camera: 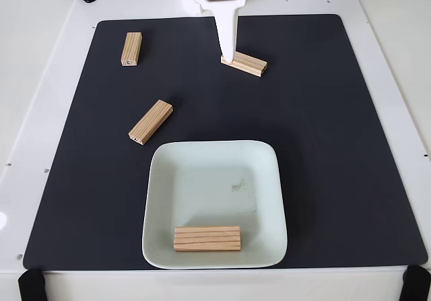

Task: Pick up the wooden block and place them on the plate.

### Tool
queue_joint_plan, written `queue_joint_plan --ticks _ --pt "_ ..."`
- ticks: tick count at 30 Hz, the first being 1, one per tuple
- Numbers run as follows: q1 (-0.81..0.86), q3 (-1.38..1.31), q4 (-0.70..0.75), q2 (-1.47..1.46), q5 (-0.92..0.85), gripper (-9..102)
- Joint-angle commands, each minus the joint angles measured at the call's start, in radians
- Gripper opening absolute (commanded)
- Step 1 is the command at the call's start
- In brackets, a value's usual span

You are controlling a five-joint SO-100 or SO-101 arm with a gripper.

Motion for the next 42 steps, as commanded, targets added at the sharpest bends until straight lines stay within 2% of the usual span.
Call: queue_joint_plan --ticks 1,6,14,21,29,39,42 --pt "0.012 0.087 0.032 0.14 0.008 0" --pt "0.009 0.095 0.225 0.239 0.028 0" --pt "-0.031 0.095 0.354 0.282 0.198 -1" --pt "-0.078 0.114 0.35 0.244 0.301 -1" --pt "-0.091 0.071 0.367 0.114 0.305 0" --pt "-0.129 0.067 0.316 -0.005 0.313 0" --pt "-0.126 0.048 0.316 -0.032 0.426 0"
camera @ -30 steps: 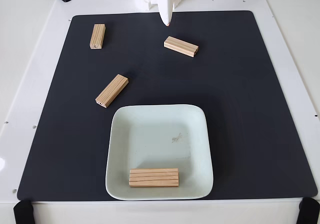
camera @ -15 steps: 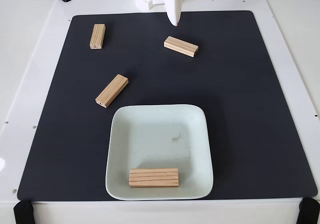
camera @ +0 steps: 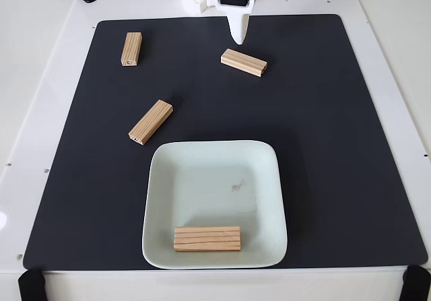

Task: Pick up the wooden block and place them on the plate.

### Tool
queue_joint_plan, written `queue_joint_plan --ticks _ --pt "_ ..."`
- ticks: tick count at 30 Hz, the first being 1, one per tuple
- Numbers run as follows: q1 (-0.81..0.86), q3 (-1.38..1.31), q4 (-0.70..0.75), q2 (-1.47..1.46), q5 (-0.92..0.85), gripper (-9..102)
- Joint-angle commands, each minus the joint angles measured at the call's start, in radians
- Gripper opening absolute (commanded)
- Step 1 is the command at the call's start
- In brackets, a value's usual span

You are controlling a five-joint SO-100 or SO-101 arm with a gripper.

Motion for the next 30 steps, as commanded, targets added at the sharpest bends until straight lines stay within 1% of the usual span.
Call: queue_joint_plan --ticks 1,4,13,15,19,22,24,30 --pt "0.002 -0.067 -0.009 -0.017 0.106 0" --pt "0.0 -0.08 -0.009 -0.026 0.155 0" --pt "0.0 -0.071 -0.009 -0.026 0.16 1" --pt "0.0 -0.063 -0.006 -0.026 0.16 6" --pt "-0.002 -0.063 0.005 -0.026 0.158 25" --pt "-0.002 -0.061 0.006 -0.026 0.153 34" --pt "-0.009 -0.061 0.006 -0.026 0.152 36" --pt "-0.052 -0.04 0.008 -0.026 0.16 36"
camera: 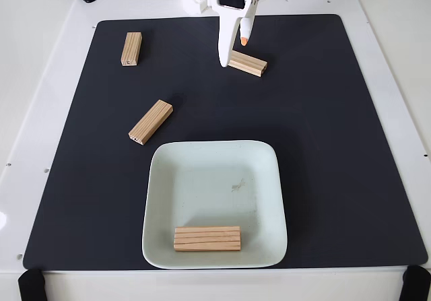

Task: Pick up the wooden block and place them on the plate.

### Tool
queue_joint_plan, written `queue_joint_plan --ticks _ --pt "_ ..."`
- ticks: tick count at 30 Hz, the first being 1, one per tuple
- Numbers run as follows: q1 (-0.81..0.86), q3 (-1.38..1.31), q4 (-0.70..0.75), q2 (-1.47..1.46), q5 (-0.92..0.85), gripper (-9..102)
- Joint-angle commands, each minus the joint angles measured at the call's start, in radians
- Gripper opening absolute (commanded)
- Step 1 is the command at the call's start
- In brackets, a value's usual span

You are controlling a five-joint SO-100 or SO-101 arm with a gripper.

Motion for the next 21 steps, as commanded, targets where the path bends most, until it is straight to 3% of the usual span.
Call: queue_joint_plan --ticks 1,21 --pt "-0.017 -0.003 0.005 0.0 0.005 36" --pt "-0.021 -0.009 -0.014 -0.123 0.006 36"
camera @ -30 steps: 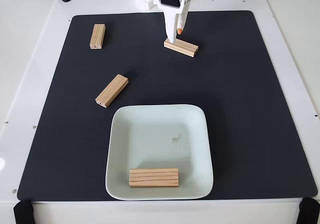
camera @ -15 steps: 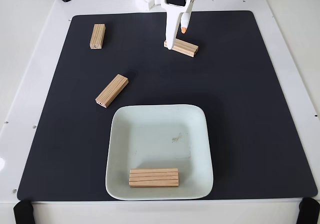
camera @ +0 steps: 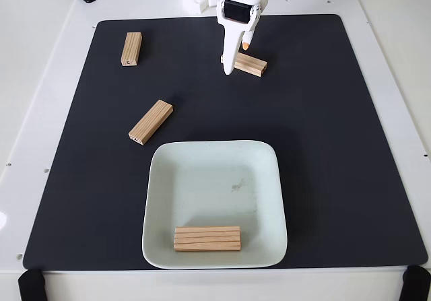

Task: Pick up the wooden block and place them on the plate.

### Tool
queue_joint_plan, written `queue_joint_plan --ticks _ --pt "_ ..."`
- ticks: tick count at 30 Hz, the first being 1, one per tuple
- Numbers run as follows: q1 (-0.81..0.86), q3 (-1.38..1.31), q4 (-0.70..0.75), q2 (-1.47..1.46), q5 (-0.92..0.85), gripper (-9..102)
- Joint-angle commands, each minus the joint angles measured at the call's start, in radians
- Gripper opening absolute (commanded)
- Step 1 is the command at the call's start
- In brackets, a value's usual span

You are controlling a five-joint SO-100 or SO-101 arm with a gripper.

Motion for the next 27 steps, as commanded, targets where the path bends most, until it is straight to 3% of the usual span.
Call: queue_joint_plan --ticks 1,5,27 --pt "-0.005 -0.021 -0.012 0.003 0.006 36" --pt "-0.005 -0.006 -0.066 0.003 0.006 36" --pt "-0.006 -0.006 -0.071 -0.057 0.006 36"
